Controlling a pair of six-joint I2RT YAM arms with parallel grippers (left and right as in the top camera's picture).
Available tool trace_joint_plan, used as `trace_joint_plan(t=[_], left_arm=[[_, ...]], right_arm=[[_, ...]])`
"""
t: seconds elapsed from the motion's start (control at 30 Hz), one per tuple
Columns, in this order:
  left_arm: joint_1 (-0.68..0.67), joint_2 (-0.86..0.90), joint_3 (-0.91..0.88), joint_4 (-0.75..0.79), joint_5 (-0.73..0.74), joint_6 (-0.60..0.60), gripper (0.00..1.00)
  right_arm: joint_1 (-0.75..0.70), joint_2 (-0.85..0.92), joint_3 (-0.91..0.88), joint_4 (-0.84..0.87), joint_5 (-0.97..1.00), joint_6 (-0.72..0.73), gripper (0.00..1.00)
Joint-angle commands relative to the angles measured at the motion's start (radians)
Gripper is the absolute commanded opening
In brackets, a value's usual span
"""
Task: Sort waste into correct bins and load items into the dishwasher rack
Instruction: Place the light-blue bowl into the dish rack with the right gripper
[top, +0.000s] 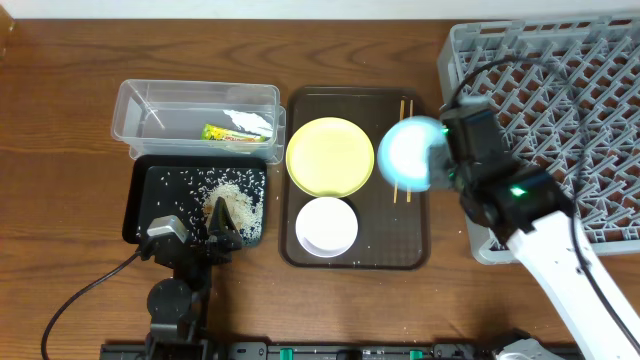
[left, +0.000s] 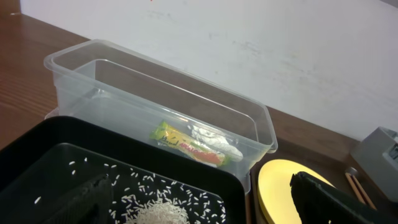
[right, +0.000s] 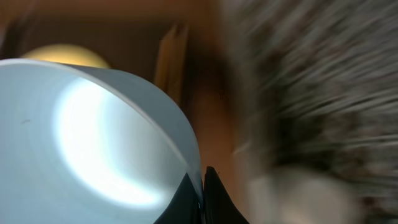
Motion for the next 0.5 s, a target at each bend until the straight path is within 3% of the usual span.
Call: trace_joint_plan(t=[0.0,0.13,0.3,0.47], left_arm=[[0.007,-0.006,-0.033,-0.014,-0.002,-0.009,0.94],[0.007,-0.006,-0.033,-0.014,-0.002,-0.009,0.94],[0.007,-0.006,-0.033,-0.014,-0.002,-0.009,0.94],[0.007,-0.006,-0.033,-0.014,-0.002,-0.009,0.94]], right_arm=[[0.003,-0.005,0.023,0.013,0.482,0.013,0.01],[-0.043,0.032,0.014,0.081,0.685,0.031,0.01],[-0.149,0.135,0.014,0.177,0.712,0.027,0.01],[-0.235,0.272,0.014,0.358,0.712,-0.137,0.01]])
